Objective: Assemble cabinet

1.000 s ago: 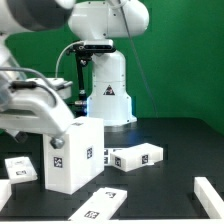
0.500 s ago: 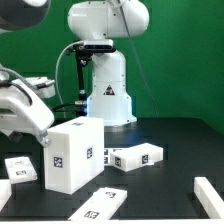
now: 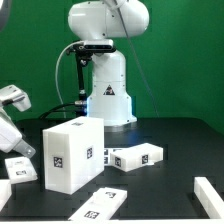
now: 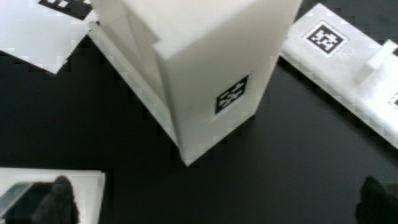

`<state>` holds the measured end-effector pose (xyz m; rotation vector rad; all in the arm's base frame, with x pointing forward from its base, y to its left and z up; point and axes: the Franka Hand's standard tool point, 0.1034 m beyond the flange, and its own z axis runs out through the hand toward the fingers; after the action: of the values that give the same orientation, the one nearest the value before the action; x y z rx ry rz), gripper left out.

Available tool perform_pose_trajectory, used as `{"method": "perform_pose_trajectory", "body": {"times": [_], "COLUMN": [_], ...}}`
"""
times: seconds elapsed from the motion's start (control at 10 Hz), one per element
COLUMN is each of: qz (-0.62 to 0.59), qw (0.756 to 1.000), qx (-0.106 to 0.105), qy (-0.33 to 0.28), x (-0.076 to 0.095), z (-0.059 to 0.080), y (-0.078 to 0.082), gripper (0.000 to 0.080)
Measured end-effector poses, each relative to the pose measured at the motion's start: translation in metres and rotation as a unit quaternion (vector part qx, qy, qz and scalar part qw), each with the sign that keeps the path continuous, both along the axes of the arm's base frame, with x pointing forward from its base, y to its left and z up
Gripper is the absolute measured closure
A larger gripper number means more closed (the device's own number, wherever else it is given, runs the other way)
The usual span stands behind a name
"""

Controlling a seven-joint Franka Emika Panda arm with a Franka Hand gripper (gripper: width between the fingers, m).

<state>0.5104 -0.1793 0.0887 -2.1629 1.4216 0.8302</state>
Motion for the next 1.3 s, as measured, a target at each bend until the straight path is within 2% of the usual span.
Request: {"method": "perform_pose_trajectory", "body": {"times": [0.3, 0.5, 0.6, 0.8, 1.0, 1.2, 1.3], "qz": [-0.008, -0.116, -0.184, -0.229, -0.253, -0.278, -0.289], "qw": [1.0, 0.993, 0.982, 0.971, 0.965, 0.958, 0.955], "qx": [-0.002, 0.023, 0.049, 0.047, 0.044, 0.053, 0.058], "qy": [0.0, -0.005, -0.003, -0.045, -0.06, -0.045, -0.035], "x": [-0.002, 0.004, 0.004, 0.003, -0.003, -0.005, -0.014], "z": [-0.002, -0.006, -0.008, -0.013, -0.016, -0.02, -0.023], "y": [-0.003, -0.003, -0.003, -0.011, -0.012, -0.003, 0.007], "gripper": [0.0003, 0.0003, 0.0003, 0.0003, 0.0003, 0.0003, 0.0003]}}
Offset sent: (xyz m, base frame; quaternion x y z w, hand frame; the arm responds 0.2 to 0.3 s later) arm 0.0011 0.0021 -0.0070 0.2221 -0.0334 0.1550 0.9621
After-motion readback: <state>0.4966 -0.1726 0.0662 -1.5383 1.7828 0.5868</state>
